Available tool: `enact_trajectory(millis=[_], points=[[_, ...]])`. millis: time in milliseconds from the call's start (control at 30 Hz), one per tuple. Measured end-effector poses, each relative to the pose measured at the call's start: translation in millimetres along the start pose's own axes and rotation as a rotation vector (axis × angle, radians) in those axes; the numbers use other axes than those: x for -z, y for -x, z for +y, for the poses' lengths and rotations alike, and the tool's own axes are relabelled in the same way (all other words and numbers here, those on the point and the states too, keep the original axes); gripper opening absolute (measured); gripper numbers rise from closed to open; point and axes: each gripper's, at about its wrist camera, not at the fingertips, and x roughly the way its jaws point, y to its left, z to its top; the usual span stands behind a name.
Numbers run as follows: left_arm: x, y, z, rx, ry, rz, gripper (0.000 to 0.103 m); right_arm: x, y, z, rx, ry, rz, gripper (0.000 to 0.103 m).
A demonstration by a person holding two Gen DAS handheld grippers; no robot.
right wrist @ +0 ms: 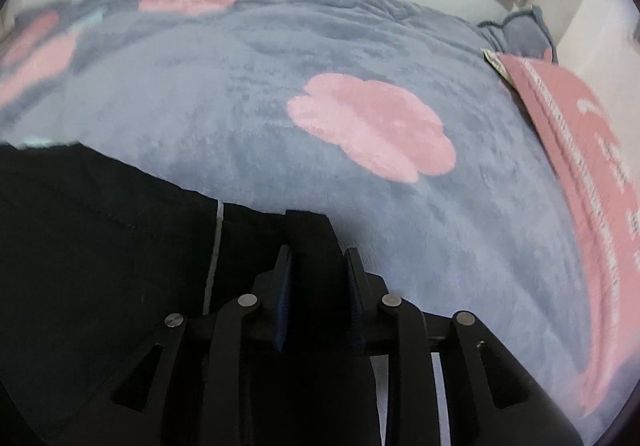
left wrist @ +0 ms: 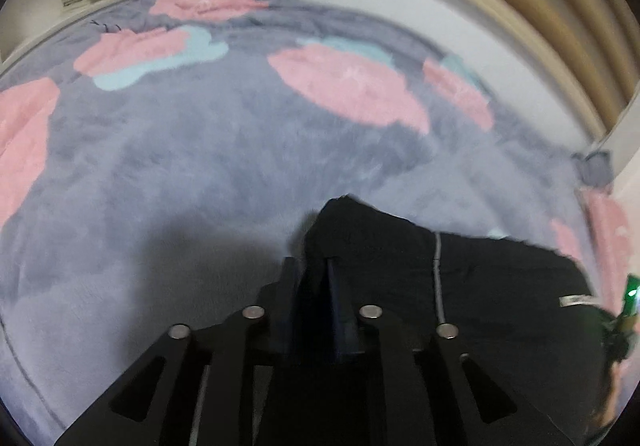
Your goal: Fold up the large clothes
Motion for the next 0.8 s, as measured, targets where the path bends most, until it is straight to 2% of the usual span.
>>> enact_trajectory(millis=[33,100,200,233,300,400,500,600,700,733,800], points=[[-4.5,8.0,0.6,0.013,0.013,-0.018,0.024,3.3,14.4,-0.6,-0.031,-0.02,-0.019,0.044],[-8.6,47.0,2.6,0.049,0.038,-0.093,0.033,6.1,49.7,-6.1,-0.107,-0.036,-0.092,0.053],[-10.1,100.4,-20.5,0.134,-0.01,-0.177,0.044,13.8,114.6,3.1,-0.232,-0.013,-0.191,0.053],[-5.9,116.8,-35.8,0.158,-0.046,-0.198,0.045,16.5,131.3,11.2,-0.261,0.002,-0.202,0.053],[6.5,138.1,-66.5,0.194,-0.122,-0.202,0.054,21.5,152.7,27.1,-0.328,0.03,-0.201,0.053],[36.1,148.6,-124.6,0.242,-0.249,-0.154,0.054,34.4,175.1,66.4,-0.437,0.068,-0.141,0.053],[63.2,136.9,-160.0,0.284,-0.294,-0.104,0.054,45.1,171.9,98.6,-0.477,0.097,-0.09,0.053],[90.6,95.7,-183.9,0.269,-0.319,-0.011,0.054,55.5,147.3,125.9,-0.397,0.145,-0.037,0.053],[113.4,34.5,-187.3,0.222,-0.318,0.186,0.054,66.6,108.2,143.5,-0.343,0.182,0.041,0.052],[119.5,18.8,-186.6,0.204,-0.329,0.216,0.054,69.3,98.3,146.1,-0.326,0.194,0.056,0.052],[120.0,7.2,-180.5,0.214,-0.295,0.229,0.054,75.0,86.7,147.0,-0.314,0.192,0.048,0.052]])
